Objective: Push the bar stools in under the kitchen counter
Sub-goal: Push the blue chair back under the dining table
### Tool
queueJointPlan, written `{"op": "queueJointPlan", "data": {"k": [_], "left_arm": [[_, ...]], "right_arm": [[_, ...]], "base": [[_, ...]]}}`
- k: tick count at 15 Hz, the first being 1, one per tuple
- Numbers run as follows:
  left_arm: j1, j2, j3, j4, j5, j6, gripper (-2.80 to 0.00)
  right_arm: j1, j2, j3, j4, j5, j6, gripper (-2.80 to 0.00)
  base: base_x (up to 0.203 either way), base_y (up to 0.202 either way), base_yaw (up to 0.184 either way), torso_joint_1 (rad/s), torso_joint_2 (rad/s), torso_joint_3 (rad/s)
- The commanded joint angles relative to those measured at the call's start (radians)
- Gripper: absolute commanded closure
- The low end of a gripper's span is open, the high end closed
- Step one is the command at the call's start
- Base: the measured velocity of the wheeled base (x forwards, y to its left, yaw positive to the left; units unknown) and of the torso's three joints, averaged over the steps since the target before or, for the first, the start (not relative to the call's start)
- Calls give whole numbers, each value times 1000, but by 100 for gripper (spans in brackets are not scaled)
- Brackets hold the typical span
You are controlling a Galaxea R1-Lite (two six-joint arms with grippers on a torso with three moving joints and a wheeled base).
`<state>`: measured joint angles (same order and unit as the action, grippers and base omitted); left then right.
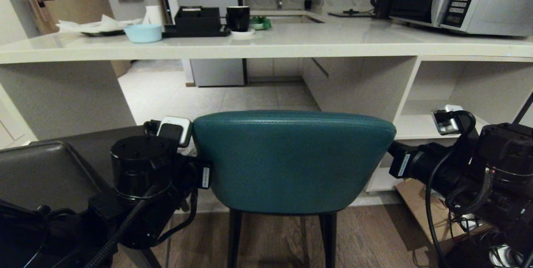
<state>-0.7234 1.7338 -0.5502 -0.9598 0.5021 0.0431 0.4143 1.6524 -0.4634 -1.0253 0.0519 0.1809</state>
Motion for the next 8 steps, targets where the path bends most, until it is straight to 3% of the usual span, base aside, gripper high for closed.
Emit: {"op": "queueJointPlan", "data": {"k": [1,4,8], "left_arm": [[-37,-2,0,3,-3,-24,0],[-30,-7,-1,3,-3,-91,0],[-12,-7,-9,3,-7,-145,0]], "right_arm": [[-2,23,-17,-4,-4,-2,0],[-3,44,-73,-2,-19,-3,0],[-1,47,-52,-1,-107,-21,0]], "base": [[0,0,0,0,0,0],[0,0,0,0,0,0],[0,0,0,0,0,0]]}}
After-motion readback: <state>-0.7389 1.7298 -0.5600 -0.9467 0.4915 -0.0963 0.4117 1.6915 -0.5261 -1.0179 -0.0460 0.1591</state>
